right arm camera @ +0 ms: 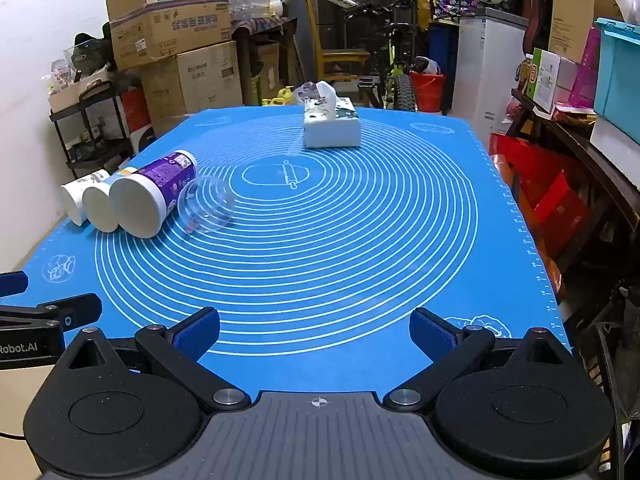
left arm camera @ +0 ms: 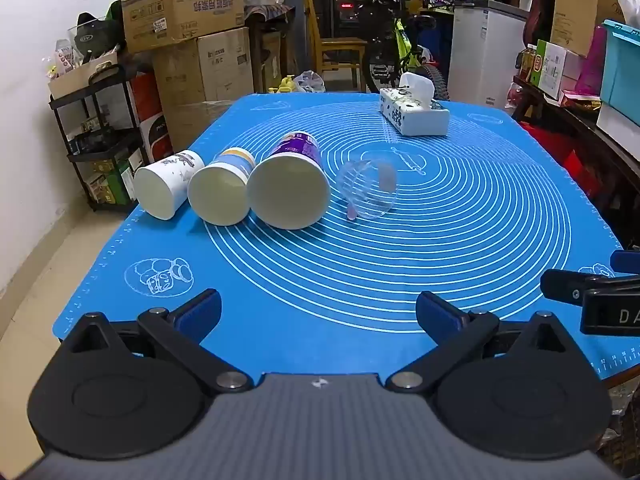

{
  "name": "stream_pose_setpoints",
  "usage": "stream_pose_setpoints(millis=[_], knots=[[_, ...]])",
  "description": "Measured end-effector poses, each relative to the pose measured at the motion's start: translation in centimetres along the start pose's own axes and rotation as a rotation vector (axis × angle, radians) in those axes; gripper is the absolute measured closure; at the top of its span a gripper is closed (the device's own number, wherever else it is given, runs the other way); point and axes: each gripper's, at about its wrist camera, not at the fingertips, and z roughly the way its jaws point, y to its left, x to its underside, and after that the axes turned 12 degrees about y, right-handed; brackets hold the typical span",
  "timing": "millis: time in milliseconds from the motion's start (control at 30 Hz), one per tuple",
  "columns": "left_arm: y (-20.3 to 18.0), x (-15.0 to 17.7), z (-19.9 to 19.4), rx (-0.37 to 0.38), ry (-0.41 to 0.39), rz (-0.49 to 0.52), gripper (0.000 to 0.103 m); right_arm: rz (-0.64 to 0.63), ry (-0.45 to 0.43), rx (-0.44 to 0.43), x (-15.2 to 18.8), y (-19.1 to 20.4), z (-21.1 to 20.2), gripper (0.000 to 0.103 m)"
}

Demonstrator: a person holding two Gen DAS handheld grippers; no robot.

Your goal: Flip cup upside down

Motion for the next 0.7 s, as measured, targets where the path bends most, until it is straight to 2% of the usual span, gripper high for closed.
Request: stream_pose_setpoints(millis=[600, 700], knots=[[0.56, 0.34, 0.52, 0.004, 0.003, 0.015, 0.001, 0.001, -0.004, -0.002, 0.06, -0.23, 0.08, 0.003], [-0.35, 0.08, 0.2, -0.004, 0.007, 0.022, 0.001, 0.002, -0.004, -0.002, 0.06, -0.26, 0.1, 0.003]])
